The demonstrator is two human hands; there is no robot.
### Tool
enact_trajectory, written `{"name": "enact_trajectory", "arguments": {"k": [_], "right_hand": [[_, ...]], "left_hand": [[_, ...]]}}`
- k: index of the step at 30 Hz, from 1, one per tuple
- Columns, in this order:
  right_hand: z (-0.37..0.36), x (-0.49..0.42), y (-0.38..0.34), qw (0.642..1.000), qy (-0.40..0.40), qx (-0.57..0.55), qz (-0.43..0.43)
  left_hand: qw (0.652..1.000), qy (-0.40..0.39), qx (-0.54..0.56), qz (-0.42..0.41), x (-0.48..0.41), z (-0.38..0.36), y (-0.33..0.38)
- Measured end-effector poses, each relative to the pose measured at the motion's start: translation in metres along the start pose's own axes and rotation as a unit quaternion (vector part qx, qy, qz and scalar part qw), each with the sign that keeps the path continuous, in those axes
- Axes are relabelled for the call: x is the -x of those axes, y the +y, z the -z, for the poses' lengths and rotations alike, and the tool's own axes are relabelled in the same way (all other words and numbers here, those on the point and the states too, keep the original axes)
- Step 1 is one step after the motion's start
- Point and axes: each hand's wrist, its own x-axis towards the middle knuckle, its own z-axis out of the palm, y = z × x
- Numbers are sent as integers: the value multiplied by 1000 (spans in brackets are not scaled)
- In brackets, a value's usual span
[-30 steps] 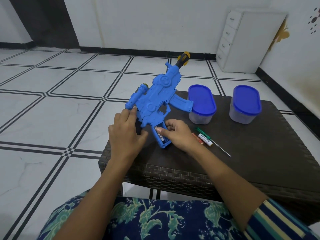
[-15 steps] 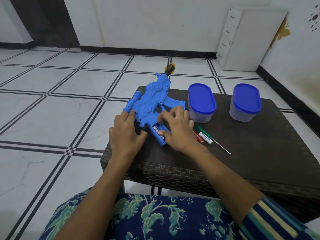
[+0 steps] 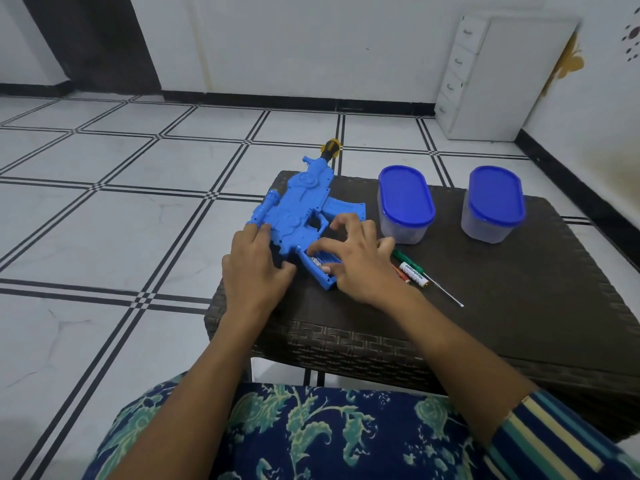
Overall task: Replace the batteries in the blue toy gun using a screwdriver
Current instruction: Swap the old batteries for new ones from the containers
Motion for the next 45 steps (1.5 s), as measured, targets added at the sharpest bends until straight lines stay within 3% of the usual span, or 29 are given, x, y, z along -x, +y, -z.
{"name": "enact_trajectory", "arguments": {"k": [5, 15, 18, 22, 27, 29, 32, 35, 39, 45], "right_hand": [[1, -2, 0, 999, -44, -30, 11], [0, -2, 3, 985, 57, -157, 51], [5, 1, 3, 971, 39, -229, 52], [20, 7, 12, 965, 19, -261, 2], [57, 25, 38, 933, 128, -314, -121], [61, 34, 52, 932, 146, -288, -165], [53, 41, 62, 945, 112, -238, -196], [45, 48, 71, 952, 89, -206, -211], [33, 55, 71, 961, 54, -179, -204], [21, 60, 69, 965, 60, -171, -187]], "left_hand": [[1000, -4, 14, 12, 1, -3, 1], [998, -32, 39, 37, 2, -8, 3], [997, -42, 41, 51, 0, -8, 1], [997, -54, 26, 52, 0, -7, 2], [995, -80, 7, 57, 2, -5, 1], [993, -103, -21, 58, 4, -4, 6], [982, -143, -83, 89, 6, 1, 13], [984, -145, -92, 48, 7, 2, 32], [986, -131, -27, -95, 9, -8, 62], [951, -223, -9, -215, 23, -26, 97]]}}
